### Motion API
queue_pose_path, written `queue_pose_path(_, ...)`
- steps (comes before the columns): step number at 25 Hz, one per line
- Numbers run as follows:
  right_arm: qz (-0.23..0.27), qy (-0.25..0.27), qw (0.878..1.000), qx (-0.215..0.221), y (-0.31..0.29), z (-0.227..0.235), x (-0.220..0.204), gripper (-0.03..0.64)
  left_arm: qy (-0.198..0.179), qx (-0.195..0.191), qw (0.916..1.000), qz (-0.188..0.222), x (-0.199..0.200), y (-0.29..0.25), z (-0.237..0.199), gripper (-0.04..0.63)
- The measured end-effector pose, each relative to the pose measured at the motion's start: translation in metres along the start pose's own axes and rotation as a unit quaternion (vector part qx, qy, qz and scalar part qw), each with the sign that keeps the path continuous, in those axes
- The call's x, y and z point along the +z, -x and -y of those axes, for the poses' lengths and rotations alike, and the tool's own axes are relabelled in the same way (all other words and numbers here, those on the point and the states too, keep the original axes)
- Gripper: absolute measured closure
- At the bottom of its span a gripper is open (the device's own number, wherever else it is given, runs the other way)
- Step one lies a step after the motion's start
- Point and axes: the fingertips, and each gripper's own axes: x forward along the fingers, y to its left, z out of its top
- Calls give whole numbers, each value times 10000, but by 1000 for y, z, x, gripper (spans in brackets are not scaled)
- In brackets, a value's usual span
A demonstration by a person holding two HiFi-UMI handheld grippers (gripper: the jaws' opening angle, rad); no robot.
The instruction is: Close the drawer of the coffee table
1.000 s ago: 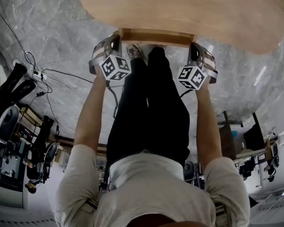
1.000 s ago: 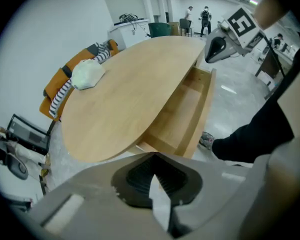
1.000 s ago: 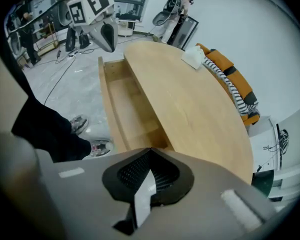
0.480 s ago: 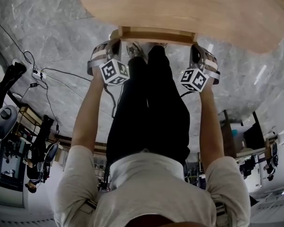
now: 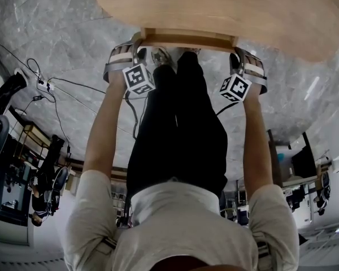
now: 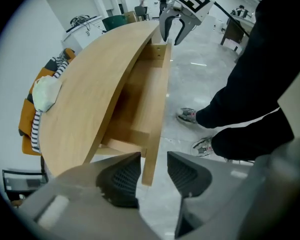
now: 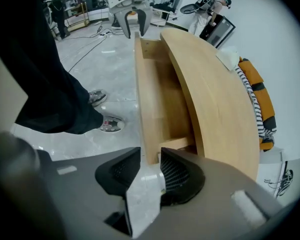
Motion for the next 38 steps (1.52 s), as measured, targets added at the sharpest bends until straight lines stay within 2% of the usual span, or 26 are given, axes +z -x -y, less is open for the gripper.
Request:
queue_pose_path(1, -12, 22, 10000, -20, -2, 1, 0, 508, -45, 30, 10000, -42, 0, -4, -1, 407)
queue_pose_path(2, -19, 27, 10000, -9, -4, 1, 0, 522, -89, 72, 9999, -103, 0, -6, -2, 428)
queue_pose_path(3, -23, 17, 10000, 21, -5, 0, 0, 526, -113, 97, 9997, -169, -1, -7, -5, 473)
queue_pose_path(5, -28, -2, 10000, 74, -5, 0, -1, 529, -81, 62, 9997, -217, -1, -7, -5, 482)
queue_pose_path(9, 36, 30, 9998, 193, -2, -1, -1, 534, -30, -6, 9997, -230, -1, -4, -3, 486)
queue_pose_path(13, 132, 7, 9998, 121, 2, 5, -2, 534, 139, -57, 9998, -120, 5, -1, -5, 486)
queue_pose_path(20, 88, -142, 9998, 61, 1, 9, 0, 532, 320, 39, 9994, -156, 2, -2, -11, 483)
queue_pose_path(29, 60, -407, 9990, -162, -4, 21, 5, 528, 794, 310, 9962, -153, 1, -3, -26, 474)
queue_pose_path(31, 64, -585, 9980, -252, -3, 25, 5, 525, 875, 350, 9955, -134, 2, -2, -30, 472)
queue_pose_path(33, 81, -981, 9945, -349, -3, 30, 6, 520, 997, 396, 9942, -119, 1, -2, -34, 469)
queue_pose_path(35, 96, -1621, 9857, -448, -4, 36, 5, 511, 1225, 492, 9912, -114, 0, -3, -39, 463)
queue_pose_path(38, 49, -2500, 9663, -611, -8, 43, 4, 499, 1729, 676, 9825, -137, -1, -5, -46, 449)
